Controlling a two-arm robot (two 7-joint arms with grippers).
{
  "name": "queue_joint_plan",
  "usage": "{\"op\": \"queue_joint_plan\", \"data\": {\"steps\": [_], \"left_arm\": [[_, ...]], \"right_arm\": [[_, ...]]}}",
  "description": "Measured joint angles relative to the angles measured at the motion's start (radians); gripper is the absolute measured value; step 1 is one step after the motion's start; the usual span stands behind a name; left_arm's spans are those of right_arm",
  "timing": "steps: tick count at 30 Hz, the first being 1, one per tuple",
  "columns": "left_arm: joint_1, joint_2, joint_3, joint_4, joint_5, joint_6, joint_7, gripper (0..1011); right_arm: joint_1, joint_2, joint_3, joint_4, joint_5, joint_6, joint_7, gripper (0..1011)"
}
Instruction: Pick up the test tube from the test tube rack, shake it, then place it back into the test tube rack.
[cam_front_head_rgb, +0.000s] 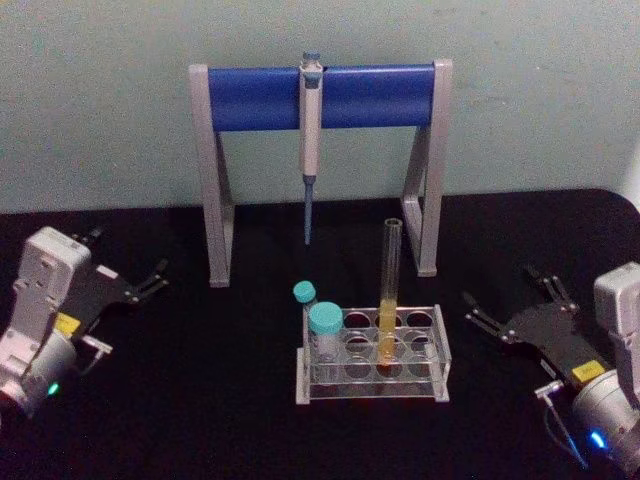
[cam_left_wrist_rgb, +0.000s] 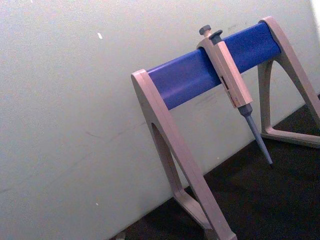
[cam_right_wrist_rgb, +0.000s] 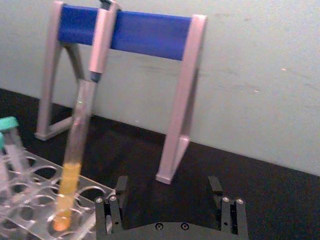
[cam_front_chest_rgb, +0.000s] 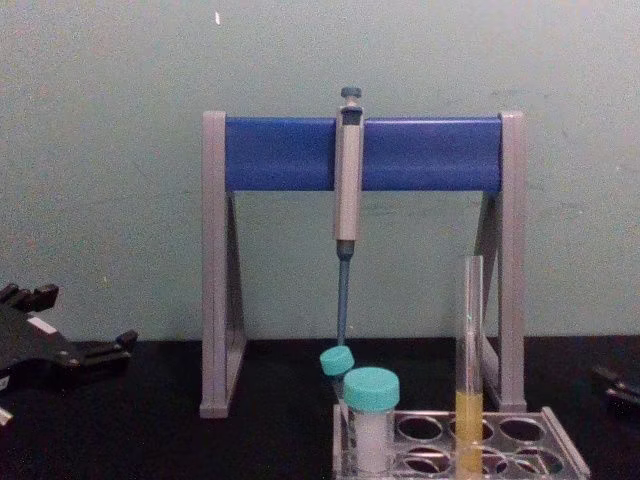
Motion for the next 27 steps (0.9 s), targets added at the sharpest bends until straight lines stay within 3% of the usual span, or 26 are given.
{"op": "queue_joint_plan", "data": {"steps": [8,14,27], "left_arm": [[0.0,0.0,0.0,0.0,0.0,0.0,0.0,1010],[0.0,0.0,0.0,0.0,0.0,0.0,0.0,1009],[0.0,0.0,0.0,0.0,0.0,0.0,0.0,1010]], "right_arm": [[-0.008,-0.059,0.007,0.068,-0.062,-0.065,-0.06,1000],[0.005,-0.084,0.007,0.112,-0.072,-0.068,-0.038,1000],[0.016,-0.099,0.013,0.133,-0.076,-0.057,-0.008,1000]]}}
